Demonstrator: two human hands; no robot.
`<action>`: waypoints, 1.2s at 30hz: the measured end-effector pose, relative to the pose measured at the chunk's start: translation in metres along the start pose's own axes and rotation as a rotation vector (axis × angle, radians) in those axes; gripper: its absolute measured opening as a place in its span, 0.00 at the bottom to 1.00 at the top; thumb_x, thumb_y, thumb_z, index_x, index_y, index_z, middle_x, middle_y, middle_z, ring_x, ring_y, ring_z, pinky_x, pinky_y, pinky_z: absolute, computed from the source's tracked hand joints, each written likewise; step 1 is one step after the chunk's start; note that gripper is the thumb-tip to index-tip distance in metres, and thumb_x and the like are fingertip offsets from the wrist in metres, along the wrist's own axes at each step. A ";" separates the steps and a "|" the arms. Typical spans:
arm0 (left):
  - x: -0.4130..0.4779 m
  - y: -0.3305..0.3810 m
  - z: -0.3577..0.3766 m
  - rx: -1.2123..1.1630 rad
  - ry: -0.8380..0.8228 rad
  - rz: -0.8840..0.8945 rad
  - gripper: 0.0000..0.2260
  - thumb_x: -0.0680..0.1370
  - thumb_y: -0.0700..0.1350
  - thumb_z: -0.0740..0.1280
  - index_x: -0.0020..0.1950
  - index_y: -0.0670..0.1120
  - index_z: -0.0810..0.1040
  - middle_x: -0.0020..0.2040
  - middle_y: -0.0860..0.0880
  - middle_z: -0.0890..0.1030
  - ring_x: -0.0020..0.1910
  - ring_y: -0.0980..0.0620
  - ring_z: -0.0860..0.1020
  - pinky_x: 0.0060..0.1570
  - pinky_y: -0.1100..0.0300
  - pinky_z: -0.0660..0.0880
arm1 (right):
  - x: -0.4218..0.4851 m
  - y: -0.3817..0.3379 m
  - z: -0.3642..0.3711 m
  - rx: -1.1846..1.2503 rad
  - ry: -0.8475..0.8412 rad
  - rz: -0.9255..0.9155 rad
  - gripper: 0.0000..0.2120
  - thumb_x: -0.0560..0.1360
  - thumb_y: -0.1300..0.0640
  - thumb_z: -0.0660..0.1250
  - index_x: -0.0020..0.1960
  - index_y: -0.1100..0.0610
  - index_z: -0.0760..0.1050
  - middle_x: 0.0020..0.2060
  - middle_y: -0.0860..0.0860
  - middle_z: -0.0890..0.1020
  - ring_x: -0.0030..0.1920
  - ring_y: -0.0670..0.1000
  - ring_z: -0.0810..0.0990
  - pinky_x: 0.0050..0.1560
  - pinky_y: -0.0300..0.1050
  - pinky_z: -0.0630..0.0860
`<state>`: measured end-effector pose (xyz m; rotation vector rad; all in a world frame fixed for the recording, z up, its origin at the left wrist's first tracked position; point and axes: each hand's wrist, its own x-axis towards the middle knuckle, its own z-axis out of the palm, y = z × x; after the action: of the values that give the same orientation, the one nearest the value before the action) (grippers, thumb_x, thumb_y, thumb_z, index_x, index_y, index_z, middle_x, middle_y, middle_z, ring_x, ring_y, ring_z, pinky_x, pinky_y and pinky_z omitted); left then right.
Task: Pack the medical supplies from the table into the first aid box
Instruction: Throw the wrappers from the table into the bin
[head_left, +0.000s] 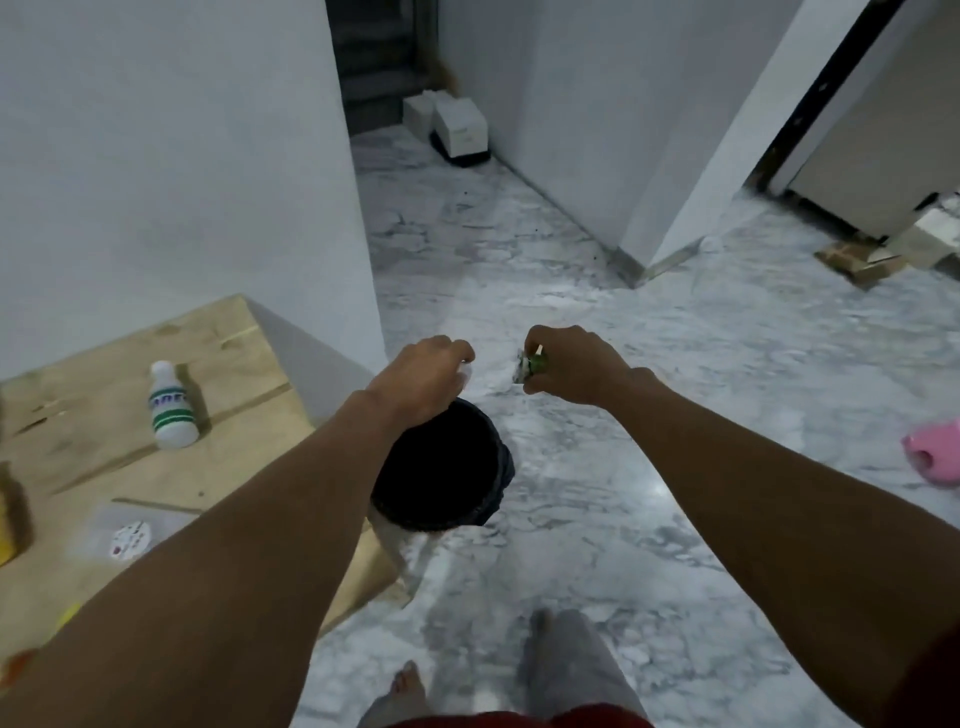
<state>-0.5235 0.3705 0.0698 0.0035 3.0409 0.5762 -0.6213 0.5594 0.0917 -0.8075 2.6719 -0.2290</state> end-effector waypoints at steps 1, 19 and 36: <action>0.010 -0.006 0.006 -0.002 -0.020 -0.042 0.15 0.82 0.43 0.60 0.68 0.41 0.74 0.65 0.40 0.77 0.62 0.40 0.75 0.59 0.51 0.69 | 0.017 0.004 0.003 -0.011 -0.037 -0.023 0.21 0.72 0.49 0.75 0.60 0.53 0.72 0.53 0.55 0.80 0.51 0.60 0.78 0.48 0.50 0.76; 0.100 -0.092 0.270 -0.227 0.069 -0.828 0.15 0.78 0.43 0.67 0.64 0.42 0.78 0.59 0.40 0.78 0.56 0.37 0.78 0.53 0.47 0.73 | 0.259 0.081 0.232 -0.148 -0.483 -0.457 0.21 0.75 0.52 0.72 0.64 0.56 0.70 0.58 0.57 0.79 0.56 0.61 0.78 0.51 0.53 0.78; 0.085 -0.173 0.426 -0.114 0.044 -0.696 0.27 0.65 0.40 0.81 0.60 0.32 0.78 0.56 0.33 0.80 0.51 0.32 0.80 0.51 0.39 0.78 | 0.294 0.102 0.410 -0.265 -0.494 -0.590 0.33 0.76 0.47 0.71 0.75 0.55 0.62 0.66 0.56 0.73 0.66 0.59 0.70 0.60 0.54 0.73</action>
<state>-0.5880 0.3656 -0.3931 -1.0240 2.7535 0.6686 -0.7531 0.4559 -0.3946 -1.5013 1.9733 0.1756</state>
